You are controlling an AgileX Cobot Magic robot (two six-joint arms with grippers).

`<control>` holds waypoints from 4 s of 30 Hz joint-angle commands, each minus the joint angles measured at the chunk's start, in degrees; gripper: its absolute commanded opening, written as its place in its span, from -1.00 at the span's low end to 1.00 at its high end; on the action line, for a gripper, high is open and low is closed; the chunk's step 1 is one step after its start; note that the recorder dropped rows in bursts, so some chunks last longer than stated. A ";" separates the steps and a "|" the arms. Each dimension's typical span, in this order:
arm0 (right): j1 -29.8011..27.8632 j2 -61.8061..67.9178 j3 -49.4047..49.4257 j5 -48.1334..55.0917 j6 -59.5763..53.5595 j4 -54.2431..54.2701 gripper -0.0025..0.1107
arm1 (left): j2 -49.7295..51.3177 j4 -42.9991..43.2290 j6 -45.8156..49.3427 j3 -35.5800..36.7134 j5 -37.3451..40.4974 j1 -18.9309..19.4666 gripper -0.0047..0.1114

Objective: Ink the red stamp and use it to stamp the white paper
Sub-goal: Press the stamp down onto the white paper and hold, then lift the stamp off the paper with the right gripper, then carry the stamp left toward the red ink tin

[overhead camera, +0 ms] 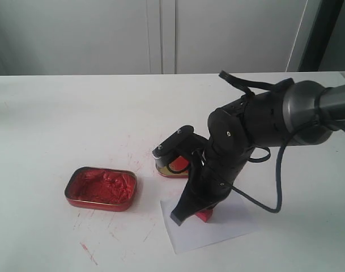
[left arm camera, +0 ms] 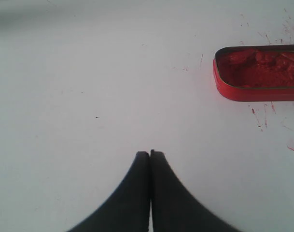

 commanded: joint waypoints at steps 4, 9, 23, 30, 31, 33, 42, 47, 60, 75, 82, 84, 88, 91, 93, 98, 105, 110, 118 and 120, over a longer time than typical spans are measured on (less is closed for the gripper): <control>0.06 -3.25 0.82 1.11 -1.15 -0.12 -0.96 | -0.23 -0.23 0.18 0.22 -0.06 0.15 -0.92; 0.06 -4.89 0.82 0.98 -1.15 -0.12 -0.96 | -0.23 -0.23 0.18 0.22 -0.06 0.15 -0.92; 0.06 -4.08 2.37 -1.76 -1.11 5.76 -0.96 | -0.23 -0.23 0.18 0.22 -0.06 0.15 -0.92; -0.07 -2.79 2.62 -2.41 -1.46 6.81 -0.96 | -0.23 -0.23 0.18 0.22 -0.06 0.15 -0.92; -0.07 -2.79 2.62 -2.41 -1.56 7.01 -0.96 | -0.23 -0.23 0.18 0.22 -0.06 0.15 -0.92; -0.07 -2.79 2.62 -2.31 -1.69 7.25 -0.96 | -0.23 -0.23 0.18 0.22 -0.06 0.15 -0.92; -3.28 -2.56 2.51 -0.82 -7.97 15.78 -0.96 | -0.23 -0.23 0.18 0.22 -0.06 0.15 -0.92; -6.36 -2.43 2.51 0.80 -12.71 21.61 -0.96 | -0.23 -0.23 0.18 0.22 -0.06 0.15 -0.92; -9.82 0.11 2.51 3.05 -19.33 29.97 -0.96 | -0.23 -0.23 0.18 0.22 -0.06 0.15 -0.92; -9.82 -3.34 0.16 5.33 -18.41 30.94 -0.96 | -0.23 -0.23 0.18 0.22 -0.06 0.15 -0.92; -9.82 -4.99 -0.36 6.41 -17.60 31.21 -0.96 | -0.23 -0.23 0.18 0.22 -0.06 0.15 -0.92; -9.82 -5.13 -0.36 6.65 -17.61 31.21 -0.96 | -0.23 -0.23 0.18 0.22 -0.06 0.15 -0.92; -9.82 -5.13 -0.36 7.27 -17.18 31.63 -0.96 | -0.23 -0.23 0.18 0.22 -0.06 0.15 -0.92; -9.82 -5.13 -0.36 8.16 -17.18 32.99 -0.96 | -0.23 -0.23 0.18 0.22 -0.06 0.15 -0.92; -9.82 -5.13 -0.36 8.28 -17.18 33.69 -0.96 | -0.23 -0.23 0.18 0.22 -0.06 0.15 -0.92; -9.82 -5.13 -0.36 9.50 -17.18 36.74 -0.96 | -0.23 -0.23 0.18 0.22 -0.06 0.15 -0.92; -9.82 -5.13 -0.36 11.79 -17.18 43.11 -0.96 | -0.23 -0.23 0.18 0.22 -0.06 0.15 -0.92; -8.60 -5.13 -0.41 12.68 -17.28 46.77 -0.96 | -0.23 -0.23 0.18 0.22 -0.06 0.15 -0.92; -3.92 -5.13 -0.49 11.83 -17.28 49.15 -0.96 | -0.23 -0.23 0.18 0.22 -0.06 0.15 -0.92; -2.92 -5.13 -0.49 11.54 -17.28 50.05 -0.96 | -0.23 -0.23 0.18 0.22 -0.06 0.15 -0.92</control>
